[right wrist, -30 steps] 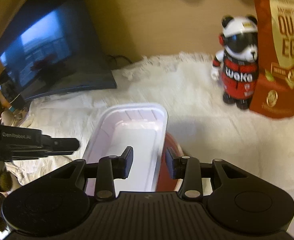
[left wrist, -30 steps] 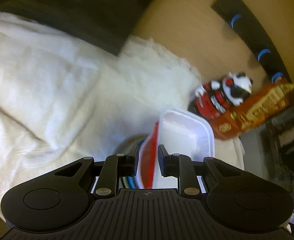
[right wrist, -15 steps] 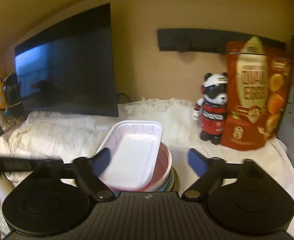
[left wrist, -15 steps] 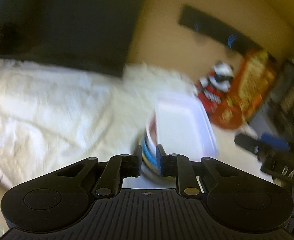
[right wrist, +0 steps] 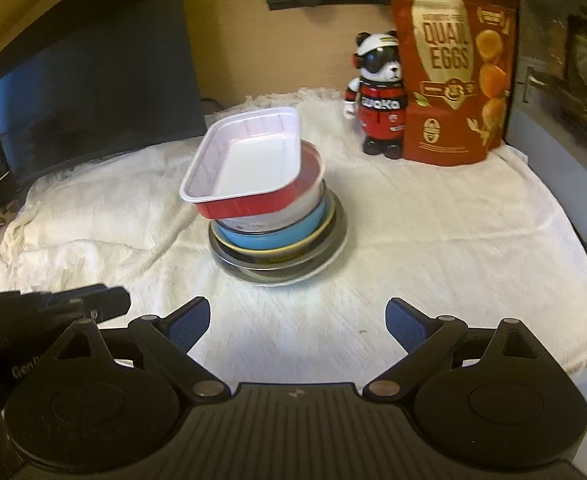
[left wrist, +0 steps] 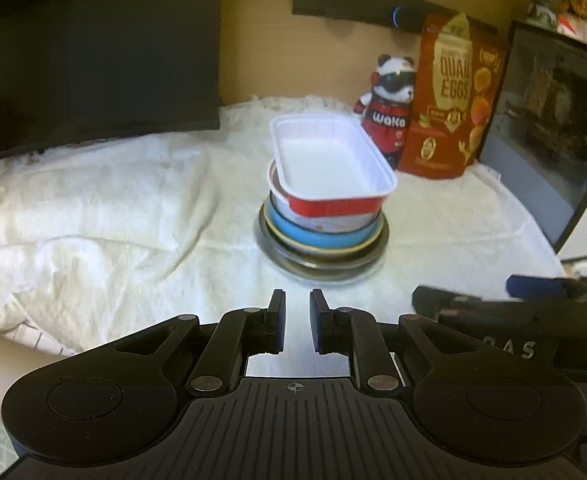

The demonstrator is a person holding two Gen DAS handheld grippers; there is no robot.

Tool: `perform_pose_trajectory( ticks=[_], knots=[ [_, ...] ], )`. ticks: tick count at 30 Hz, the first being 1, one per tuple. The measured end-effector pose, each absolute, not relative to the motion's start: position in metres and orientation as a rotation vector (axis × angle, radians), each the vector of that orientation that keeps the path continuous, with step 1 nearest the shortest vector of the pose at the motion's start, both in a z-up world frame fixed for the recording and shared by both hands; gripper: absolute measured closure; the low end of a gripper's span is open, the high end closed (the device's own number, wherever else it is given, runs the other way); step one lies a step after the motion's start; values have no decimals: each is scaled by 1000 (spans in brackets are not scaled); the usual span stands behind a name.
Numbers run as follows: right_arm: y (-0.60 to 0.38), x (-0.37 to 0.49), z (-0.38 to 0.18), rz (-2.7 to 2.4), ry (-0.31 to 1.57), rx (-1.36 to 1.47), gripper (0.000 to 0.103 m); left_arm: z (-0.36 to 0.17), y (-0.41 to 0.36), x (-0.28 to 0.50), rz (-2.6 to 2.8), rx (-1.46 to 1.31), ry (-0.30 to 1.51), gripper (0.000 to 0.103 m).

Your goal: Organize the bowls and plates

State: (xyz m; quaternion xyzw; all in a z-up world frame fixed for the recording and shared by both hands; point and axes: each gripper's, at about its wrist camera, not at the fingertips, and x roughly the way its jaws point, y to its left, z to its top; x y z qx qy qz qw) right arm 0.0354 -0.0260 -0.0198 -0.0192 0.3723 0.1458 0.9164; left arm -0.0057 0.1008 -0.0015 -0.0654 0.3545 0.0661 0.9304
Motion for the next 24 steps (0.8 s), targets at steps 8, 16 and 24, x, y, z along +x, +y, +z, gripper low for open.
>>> perform_pose_trajectory(
  ticks=[8,16,24],
  knots=[
    [-28,30,-23,273,779,-55,8,-7,100,-11,103,-161,763,86],
    [-31,27,-20,268,778,-63,8,-8,94,-14,96,-165,768,86],
    [-34,29,-22,273,800,-58,8,-8,94,-14,97,-180,773,86]
  ],
)
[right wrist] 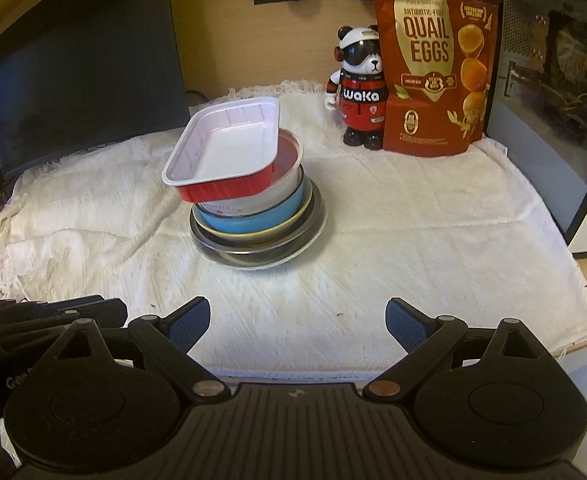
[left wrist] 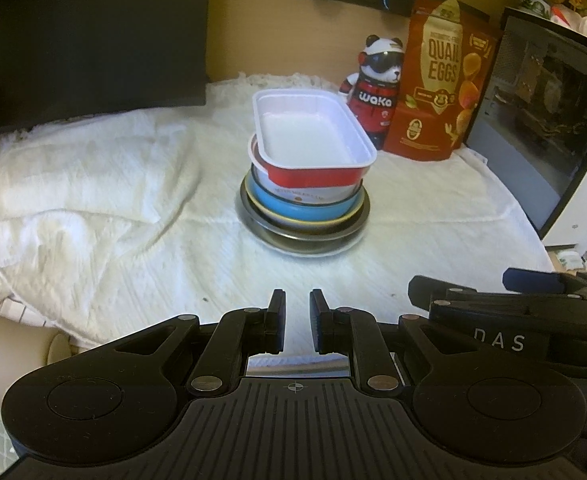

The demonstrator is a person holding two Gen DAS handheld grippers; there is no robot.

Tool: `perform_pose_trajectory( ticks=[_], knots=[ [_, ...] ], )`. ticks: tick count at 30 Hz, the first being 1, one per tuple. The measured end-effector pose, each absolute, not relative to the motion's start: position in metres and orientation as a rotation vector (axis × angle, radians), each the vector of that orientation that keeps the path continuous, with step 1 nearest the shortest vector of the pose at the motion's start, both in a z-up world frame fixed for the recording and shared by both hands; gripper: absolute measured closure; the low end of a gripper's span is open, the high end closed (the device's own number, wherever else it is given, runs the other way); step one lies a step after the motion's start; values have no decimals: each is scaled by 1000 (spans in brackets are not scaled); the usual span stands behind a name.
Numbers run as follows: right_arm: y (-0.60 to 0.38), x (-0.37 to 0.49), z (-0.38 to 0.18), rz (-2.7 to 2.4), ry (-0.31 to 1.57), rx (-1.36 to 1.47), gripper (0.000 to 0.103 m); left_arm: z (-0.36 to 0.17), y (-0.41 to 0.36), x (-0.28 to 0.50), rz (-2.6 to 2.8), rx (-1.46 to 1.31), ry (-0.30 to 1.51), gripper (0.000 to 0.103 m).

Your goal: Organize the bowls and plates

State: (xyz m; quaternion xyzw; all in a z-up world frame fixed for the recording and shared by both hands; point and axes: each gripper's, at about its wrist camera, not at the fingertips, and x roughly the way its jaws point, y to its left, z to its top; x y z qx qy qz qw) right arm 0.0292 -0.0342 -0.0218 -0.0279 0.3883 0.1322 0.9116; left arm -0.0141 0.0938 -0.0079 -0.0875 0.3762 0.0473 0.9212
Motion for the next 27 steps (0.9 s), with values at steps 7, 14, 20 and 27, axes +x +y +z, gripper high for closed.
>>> perform_pose_trajectory(
  ticks=[7,14,20,27],
  knots=[
    [-34,31,-22,281,802,-60,8,-8,94,-13,101,-186,778,86],
    [-34,33,-21,285,795,-61,8,-9,96,-12,100,-196,776,86],
    [-33,35,-21,282,795,-62,8,-10,96,-10,94,-200,777,86],
    [-33,39,-23,288,805,-62,8,-8,95,-5,91,-198,772,86]
  ],
)
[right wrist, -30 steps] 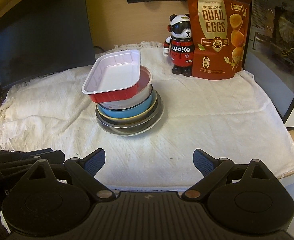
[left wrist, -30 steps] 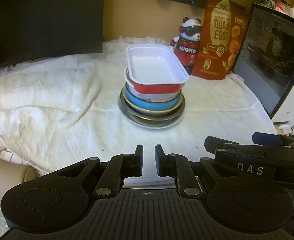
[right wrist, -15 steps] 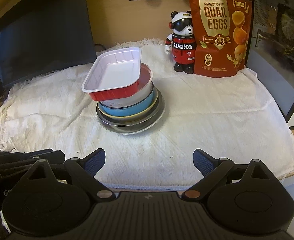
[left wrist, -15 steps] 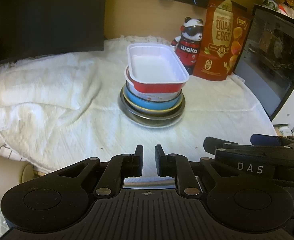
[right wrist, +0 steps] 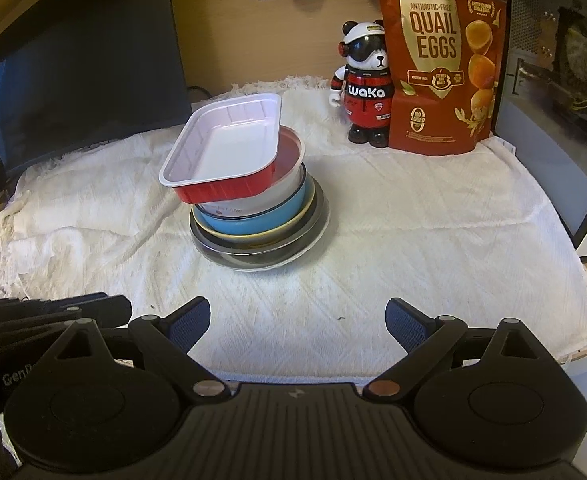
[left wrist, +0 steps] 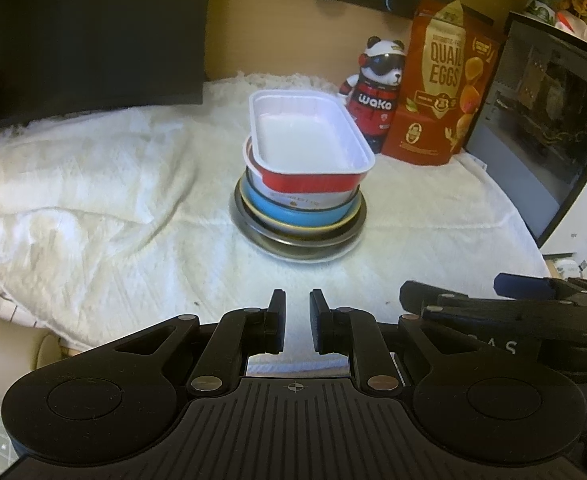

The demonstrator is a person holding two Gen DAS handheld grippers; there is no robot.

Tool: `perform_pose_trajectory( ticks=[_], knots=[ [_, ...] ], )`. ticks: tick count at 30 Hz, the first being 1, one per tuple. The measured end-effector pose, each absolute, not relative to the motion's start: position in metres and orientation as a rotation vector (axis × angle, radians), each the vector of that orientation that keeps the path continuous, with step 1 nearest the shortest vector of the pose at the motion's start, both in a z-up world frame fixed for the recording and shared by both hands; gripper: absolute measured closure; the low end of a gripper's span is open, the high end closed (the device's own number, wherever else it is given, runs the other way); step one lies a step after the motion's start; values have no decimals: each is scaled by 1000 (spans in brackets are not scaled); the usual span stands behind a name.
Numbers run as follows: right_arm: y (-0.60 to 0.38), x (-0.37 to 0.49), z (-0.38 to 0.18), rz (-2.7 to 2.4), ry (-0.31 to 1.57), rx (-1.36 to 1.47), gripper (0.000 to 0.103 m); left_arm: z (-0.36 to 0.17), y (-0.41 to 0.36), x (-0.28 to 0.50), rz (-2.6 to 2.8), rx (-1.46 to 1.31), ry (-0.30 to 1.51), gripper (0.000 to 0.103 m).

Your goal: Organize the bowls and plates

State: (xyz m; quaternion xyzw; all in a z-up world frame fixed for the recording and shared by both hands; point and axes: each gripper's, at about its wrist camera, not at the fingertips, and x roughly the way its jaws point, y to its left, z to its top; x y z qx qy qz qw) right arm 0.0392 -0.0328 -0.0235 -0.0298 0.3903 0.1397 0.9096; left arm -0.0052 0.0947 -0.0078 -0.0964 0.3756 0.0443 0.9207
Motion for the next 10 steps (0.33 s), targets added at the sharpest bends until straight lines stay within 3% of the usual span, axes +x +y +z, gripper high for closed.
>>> perform_pose_trajectory(
  ticks=[10],
  knots=[
    [-30,65,-26,311,814,-84,8,-14,99,17,111,-217,787,86]
  ],
)
